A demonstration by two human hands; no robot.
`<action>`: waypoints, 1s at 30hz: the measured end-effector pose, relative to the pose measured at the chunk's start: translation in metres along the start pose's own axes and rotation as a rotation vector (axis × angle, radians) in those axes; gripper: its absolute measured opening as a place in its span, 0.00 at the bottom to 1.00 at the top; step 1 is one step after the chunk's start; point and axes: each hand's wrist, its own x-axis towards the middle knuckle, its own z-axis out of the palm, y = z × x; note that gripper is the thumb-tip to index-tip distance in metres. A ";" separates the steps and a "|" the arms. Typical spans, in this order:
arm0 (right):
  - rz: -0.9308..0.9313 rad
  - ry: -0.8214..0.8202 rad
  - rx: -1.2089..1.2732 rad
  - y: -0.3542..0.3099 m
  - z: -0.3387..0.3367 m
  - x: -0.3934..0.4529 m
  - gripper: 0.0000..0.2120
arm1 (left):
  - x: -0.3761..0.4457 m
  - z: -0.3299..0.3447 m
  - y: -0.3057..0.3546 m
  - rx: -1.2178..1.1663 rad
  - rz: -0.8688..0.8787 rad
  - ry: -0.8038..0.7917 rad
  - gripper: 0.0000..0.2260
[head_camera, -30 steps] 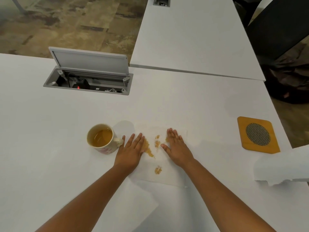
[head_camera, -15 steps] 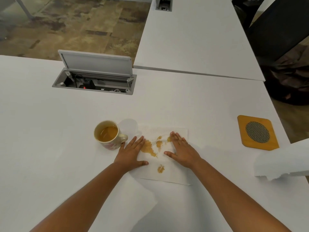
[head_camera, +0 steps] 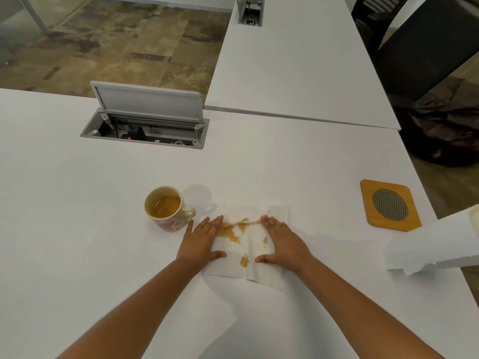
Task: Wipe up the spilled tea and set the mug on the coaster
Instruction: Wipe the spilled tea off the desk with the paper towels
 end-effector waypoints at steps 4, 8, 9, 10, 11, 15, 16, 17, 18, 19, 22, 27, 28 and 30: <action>0.053 0.058 0.067 -0.006 0.006 -0.007 0.46 | -0.005 0.005 0.002 -0.017 -0.003 0.060 0.37; 0.081 0.130 0.064 -0.015 0.015 -0.016 0.36 | -0.011 0.008 0.008 -0.075 -0.020 0.168 0.31; 0.089 0.135 0.059 -0.017 0.017 -0.018 0.34 | -0.013 0.009 0.010 -0.087 -0.028 0.192 0.29; 0.104 0.138 0.066 -0.018 0.019 -0.020 0.32 | -0.014 0.009 0.012 -0.091 -0.038 0.208 0.27; 0.121 0.139 0.083 -0.020 0.020 -0.022 0.30 | -0.015 0.008 0.014 -0.079 -0.045 0.215 0.25; 0.149 0.220 0.085 -0.029 0.021 -0.024 0.20 | -0.014 0.004 0.022 -0.001 -0.058 0.212 0.17; 0.163 0.257 0.088 -0.033 0.020 -0.023 0.18 | -0.012 0.002 0.026 0.002 -0.070 0.204 0.15; 0.184 0.290 0.097 -0.038 0.020 -0.021 0.16 | -0.011 0.001 0.030 0.006 -0.082 0.192 0.13; 0.209 0.322 0.112 -0.042 0.020 -0.018 0.15 | -0.009 0.000 0.034 0.007 -0.094 0.181 0.11; 0.231 0.347 0.126 -0.045 0.019 -0.017 0.15 | -0.008 -0.001 0.038 -0.002 -0.105 0.177 0.10; 0.259 0.371 0.173 -0.043 0.015 -0.016 0.16 | -0.004 -0.007 0.041 -0.031 -0.124 0.182 0.06; 0.208 0.401 0.365 -0.022 -0.002 -0.022 0.18 | 0.000 -0.019 0.037 -0.035 -0.089 0.244 0.06; 0.206 0.408 0.379 -0.017 -0.005 -0.022 0.19 | 0.001 -0.022 0.036 -0.037 -0.080 0.270 0.07; 0.243 0.390 0.391 -0.008 -0.013 -0.020 0.25 | 0.003 -0.028 0.032 -0.065 -0.074 0.308 0.07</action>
